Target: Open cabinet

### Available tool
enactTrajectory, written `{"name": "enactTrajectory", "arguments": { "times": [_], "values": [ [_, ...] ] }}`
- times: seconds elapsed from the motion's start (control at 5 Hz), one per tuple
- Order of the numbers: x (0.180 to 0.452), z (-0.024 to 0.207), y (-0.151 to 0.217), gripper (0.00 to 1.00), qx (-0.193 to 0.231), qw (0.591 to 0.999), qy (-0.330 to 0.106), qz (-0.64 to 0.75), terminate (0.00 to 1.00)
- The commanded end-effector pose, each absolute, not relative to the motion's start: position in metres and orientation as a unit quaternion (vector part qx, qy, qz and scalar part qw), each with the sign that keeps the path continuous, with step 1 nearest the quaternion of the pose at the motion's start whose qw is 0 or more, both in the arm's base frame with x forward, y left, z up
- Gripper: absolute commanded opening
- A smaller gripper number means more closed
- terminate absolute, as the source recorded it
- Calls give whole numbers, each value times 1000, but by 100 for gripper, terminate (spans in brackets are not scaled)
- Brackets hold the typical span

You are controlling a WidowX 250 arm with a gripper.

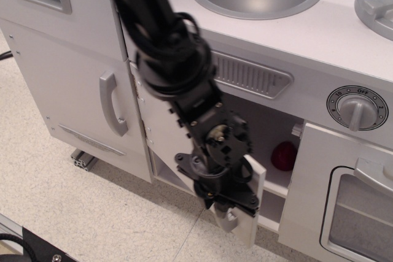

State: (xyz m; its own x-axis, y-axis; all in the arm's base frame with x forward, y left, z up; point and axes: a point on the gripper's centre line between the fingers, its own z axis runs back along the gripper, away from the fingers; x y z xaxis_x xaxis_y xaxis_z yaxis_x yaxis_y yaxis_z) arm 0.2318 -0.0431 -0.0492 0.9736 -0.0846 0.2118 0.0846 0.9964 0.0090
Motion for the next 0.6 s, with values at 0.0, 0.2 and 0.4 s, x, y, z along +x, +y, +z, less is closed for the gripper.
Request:
{"name": "enactTrajectory", "arguments": {
  "times": [0.0, 0.2, 0.4],
  "values": [
    [251, 1, -32, 100, -26, 990, -136, -24, 0],
    [263, 28, -43, 100, -53, 987, -152, -24, 0],
    [278, 45, -56, 100, -65, 983, -169, -23, 0]
  ]
}}
